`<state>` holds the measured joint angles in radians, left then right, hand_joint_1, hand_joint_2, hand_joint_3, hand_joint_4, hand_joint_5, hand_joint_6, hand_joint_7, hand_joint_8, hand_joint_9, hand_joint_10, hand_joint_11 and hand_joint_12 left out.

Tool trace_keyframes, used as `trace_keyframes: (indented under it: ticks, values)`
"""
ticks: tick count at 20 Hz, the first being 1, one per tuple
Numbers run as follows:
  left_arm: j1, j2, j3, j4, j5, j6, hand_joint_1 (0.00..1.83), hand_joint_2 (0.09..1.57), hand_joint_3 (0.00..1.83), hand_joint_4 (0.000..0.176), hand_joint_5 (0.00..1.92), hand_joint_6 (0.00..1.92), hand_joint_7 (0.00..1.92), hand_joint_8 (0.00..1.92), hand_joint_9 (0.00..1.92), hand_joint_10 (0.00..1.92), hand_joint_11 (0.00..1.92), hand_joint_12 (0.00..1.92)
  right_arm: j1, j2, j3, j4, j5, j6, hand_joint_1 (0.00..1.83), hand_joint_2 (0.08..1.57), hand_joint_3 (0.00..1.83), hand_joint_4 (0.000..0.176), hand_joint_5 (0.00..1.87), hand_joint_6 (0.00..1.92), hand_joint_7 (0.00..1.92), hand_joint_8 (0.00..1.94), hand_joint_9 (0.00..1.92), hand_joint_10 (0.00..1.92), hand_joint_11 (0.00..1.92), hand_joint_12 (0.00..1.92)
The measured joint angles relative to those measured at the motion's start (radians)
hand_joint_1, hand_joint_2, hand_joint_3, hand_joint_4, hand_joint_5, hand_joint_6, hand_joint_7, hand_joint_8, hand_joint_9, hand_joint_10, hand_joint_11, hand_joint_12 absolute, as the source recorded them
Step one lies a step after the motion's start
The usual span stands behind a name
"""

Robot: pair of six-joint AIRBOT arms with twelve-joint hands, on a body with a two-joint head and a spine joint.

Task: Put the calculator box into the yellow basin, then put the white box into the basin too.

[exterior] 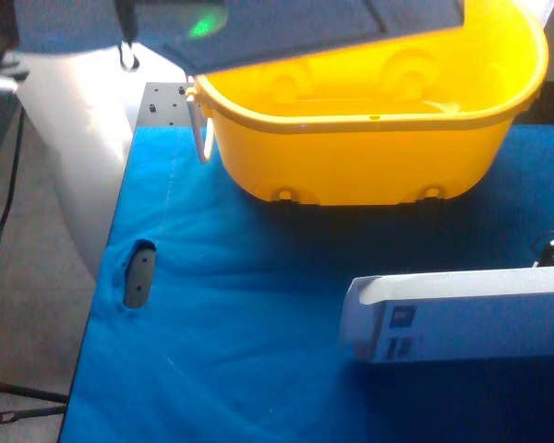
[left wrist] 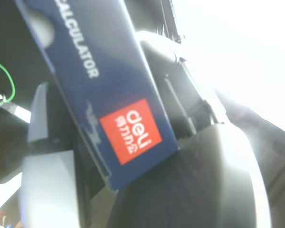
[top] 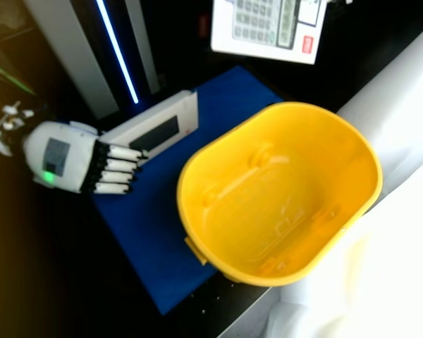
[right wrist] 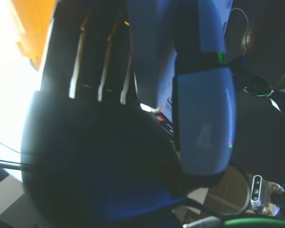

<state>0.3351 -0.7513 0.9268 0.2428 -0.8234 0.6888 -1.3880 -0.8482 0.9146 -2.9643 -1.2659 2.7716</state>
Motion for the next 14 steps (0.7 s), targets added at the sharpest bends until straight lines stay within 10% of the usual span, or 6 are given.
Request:
trace_keyframes:
  ticks: [4,10,11,13,14]
  values:
    - [-0.072,-0.121,0.110,0.004,0.074,0.000,1.36,1.18,0.00,0.000,0.71,1.16,0.91,1.11,0.84,1.45,0.80,1.56,0.002,-0.008,0.008,-0.003,0.004,0.000,1.30,1.07,0.00,0.000,1.10,0.66,1.06,1.01,1.06,1.38,1.02,1.65]
    - [-0.144,-0.304,0.283,0.006,0.248,0.000,1.36,1.18,0.00,0.000,0.68,1.19,0.90,1.12,0.84,1.45,0.80,1.56,0.014,-0.019,0.014,-0.003,-0.002,0.003,1.39,1.09,0.00,0.000,1.05,0.77,0.98,0.97,0.96,1.24,0.86,1.50]
    - [-0.145,-0.354,0.332,0.005,0.287,0.000,1.37,1.15,0.00,0.000,0.78,1.09,0.91,1.08,0.93,1.28,0.81,1.34,0.014,-0.019,0.014,-0.003,-0.001,0.003,1.29,1.11,0.00,0.000,1.07,0.63,0.94,1.28,1.00,1.48,0.95,1.73]
    - [-0.145,-0.409,0.387,0.005,0.386,0.001,1.35,1.17,0.00,0.000,0.88,1.15,0.83,1.11,0.76,1.40,0.46,1.44,0.019,-0.019,0.015,-0.009,0.002,0.004,1.36,1.12,0.00,0.000,1.03,0.72,0.90,1.18,0.92,1.43,0.92,1.69]
    - [-0.144,-0.418,0.394,0.005,0.410,0.001,1.36,1.16,0.00,0.000,0.83,1.15,0.86,1.13,0.85,1.32,0.67,1.33,0.022,-0.020,0.015,-0.008,0.002,0.004,1.37,1.13,0.00,0.000,1.00,0.73,0.87,1.19,0.88,1.44,0.92,1.69]
